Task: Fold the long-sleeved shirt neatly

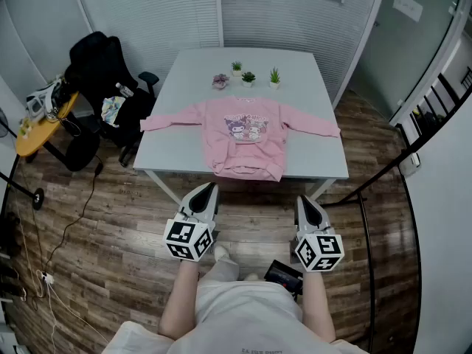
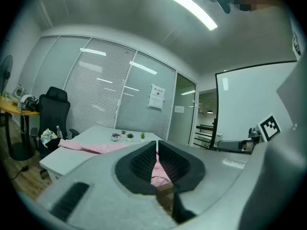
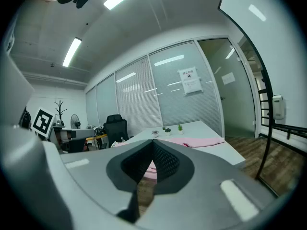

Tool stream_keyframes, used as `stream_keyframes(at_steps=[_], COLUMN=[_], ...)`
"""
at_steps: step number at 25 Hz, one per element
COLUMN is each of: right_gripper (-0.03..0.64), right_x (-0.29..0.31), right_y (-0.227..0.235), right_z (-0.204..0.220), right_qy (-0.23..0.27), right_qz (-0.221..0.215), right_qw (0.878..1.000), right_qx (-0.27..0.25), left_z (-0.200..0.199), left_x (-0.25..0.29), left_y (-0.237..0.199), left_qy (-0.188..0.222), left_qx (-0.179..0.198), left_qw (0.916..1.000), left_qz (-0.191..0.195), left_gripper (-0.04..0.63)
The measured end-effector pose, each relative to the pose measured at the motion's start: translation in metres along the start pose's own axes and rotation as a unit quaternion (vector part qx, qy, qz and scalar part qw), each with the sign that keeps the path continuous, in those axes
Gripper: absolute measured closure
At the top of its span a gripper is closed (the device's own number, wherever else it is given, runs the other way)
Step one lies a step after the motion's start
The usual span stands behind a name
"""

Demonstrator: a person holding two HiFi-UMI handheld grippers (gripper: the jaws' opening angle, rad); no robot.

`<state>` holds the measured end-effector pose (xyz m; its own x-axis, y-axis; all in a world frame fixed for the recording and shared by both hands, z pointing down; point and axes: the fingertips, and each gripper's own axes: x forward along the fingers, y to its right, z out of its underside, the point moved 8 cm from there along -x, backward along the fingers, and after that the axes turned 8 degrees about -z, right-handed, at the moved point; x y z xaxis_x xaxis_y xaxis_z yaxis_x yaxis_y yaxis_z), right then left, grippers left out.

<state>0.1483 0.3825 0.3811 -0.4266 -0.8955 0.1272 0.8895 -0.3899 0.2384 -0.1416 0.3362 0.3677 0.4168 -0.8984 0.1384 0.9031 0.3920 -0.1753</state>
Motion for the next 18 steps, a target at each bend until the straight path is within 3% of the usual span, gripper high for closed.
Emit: stream_keyframes(at_steps=[10, 16, 17, 18], right_gripper=[0.606, 0.604, 0.604, 0.57], right_x=[-0.009, -0.015, -0.017, -0.018], right_y=[0.004, 0.019, 0.022, 0.024], right_z=[-0.002, 0.007, 0.008, 0.009], right_qy=[0.004, -0.005, -0.005, -0.004], right_qz=[-0.022, -0.002, -0.002, -0.007], right_qw=[1.0, 0.999, 0.998, 0.998], right_qx=[0.001, 0.05, 0.057, 0.065], left_z=[-0.001, 0.007, 0.009, 0.011], left_x=[0.0, 0.003, 0.005, 0.008], left_y=[0.013, 0.012, 0.013, 0.015], left_qy=[0.006, -0.011, -0.017, -0.022], left_qx=[-0.001, -0.028, -0.039, -0.047], left_qw=[1.0, 0.9995, 0.999, 0.9983], left_qz=[0.008, 0.005, 0.014, 0.024], left_gripper=[0.583, 0.572, 0.538, 0.429])
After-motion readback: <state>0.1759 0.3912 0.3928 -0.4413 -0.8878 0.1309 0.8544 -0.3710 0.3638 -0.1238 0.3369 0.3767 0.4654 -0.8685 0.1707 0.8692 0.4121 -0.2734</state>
